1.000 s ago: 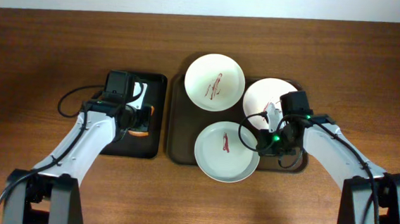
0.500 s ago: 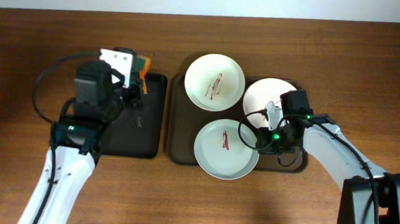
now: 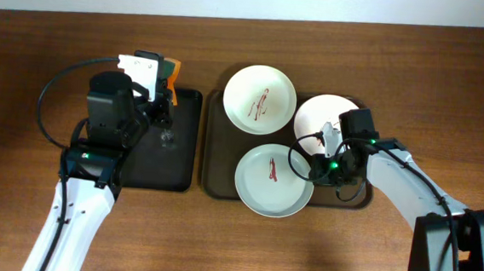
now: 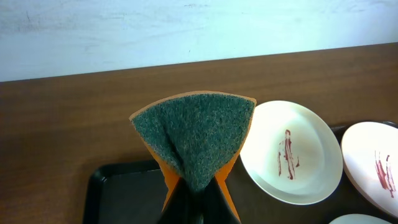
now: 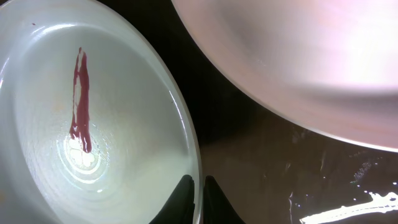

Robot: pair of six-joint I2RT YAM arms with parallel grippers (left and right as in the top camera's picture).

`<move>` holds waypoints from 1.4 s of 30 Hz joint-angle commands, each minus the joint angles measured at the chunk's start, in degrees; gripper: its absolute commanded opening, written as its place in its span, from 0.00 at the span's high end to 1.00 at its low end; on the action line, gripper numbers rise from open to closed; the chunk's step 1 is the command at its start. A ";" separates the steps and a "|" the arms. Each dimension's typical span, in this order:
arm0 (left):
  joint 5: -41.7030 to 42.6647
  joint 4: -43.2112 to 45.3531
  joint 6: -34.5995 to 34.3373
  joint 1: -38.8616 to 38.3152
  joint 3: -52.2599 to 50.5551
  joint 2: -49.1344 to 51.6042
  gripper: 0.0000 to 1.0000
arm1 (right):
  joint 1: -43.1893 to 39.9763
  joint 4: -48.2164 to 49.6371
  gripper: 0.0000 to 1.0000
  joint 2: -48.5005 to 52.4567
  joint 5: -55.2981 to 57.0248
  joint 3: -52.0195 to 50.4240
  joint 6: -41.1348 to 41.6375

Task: Clean dirty plates on tray and stack at the side
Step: 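Lift the sponge with the left gripper and bring it toward the plates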

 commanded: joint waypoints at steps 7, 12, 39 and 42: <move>-0.63 -2.43 0.74 0.02 0.87 1.22 1.00 | 0.42 0.37 0.82 0.26 -0.72 0.96 -0.35; -0.63 -7.72 0.72 0.02 0.85 9.46 1.00 | 0.42 0.33 0.82 0.24 -0.74 0.96 -0.35; 4.81 -10.82 -1.49 -4.59 0.83 28.79 1.00 | 0.42 0.13 0.82 0.26 -0.72 0.96 -0.35; 4.81 -10.60 -1.51 -5.53 0.83 28.79 1.00 | 0.42 0.13 0.82 0.26 -0.72 0.96 -0.35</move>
